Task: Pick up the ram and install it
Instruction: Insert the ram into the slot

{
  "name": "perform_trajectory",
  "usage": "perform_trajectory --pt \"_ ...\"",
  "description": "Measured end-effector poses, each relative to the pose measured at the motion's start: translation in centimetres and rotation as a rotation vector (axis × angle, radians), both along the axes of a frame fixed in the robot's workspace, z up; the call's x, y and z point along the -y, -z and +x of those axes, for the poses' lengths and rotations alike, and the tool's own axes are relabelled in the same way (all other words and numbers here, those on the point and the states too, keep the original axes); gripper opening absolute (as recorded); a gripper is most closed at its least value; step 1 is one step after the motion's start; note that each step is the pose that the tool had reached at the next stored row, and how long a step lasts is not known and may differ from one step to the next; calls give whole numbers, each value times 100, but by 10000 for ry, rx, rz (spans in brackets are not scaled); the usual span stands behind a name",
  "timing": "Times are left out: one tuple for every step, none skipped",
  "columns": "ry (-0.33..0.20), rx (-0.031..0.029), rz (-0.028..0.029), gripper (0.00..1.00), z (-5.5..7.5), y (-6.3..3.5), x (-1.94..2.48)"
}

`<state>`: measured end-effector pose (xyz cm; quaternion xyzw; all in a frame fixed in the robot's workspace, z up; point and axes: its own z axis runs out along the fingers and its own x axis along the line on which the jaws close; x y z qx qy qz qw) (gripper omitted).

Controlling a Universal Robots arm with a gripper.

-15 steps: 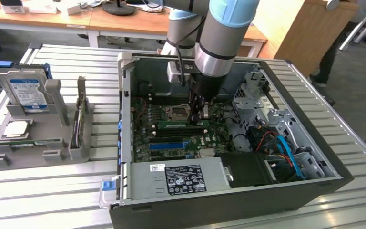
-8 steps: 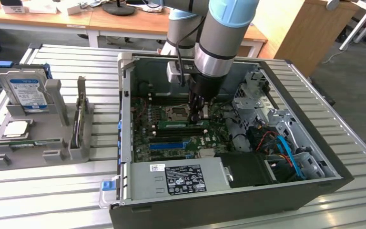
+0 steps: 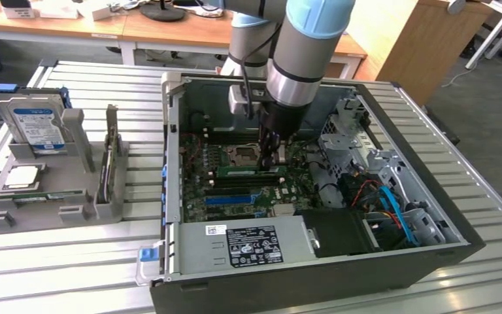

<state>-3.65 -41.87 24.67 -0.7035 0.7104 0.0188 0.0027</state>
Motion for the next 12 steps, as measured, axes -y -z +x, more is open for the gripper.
perform_trajectory --pt "0 0 0 12 0 6 0" --pt "0 0 0 12 0 14 0" --pt "0 0 -1 12 0 22 0" --pt "0 0 0 12 0 31 0" --pt "0 -1 -1 12 0 35 0" --pt "0 -1 -2 12 0 35 0" --pt "1 -1 -3 12 0 35 0" --pt "0 -1 -2 12 0 35 0" --pt "0 -1 -2 12 0 37 0" --pt "0 1 2 12 0 43 0" --pt "0 1 2 12 0 49 0" --pt "0 0 0 12 0 55 0"
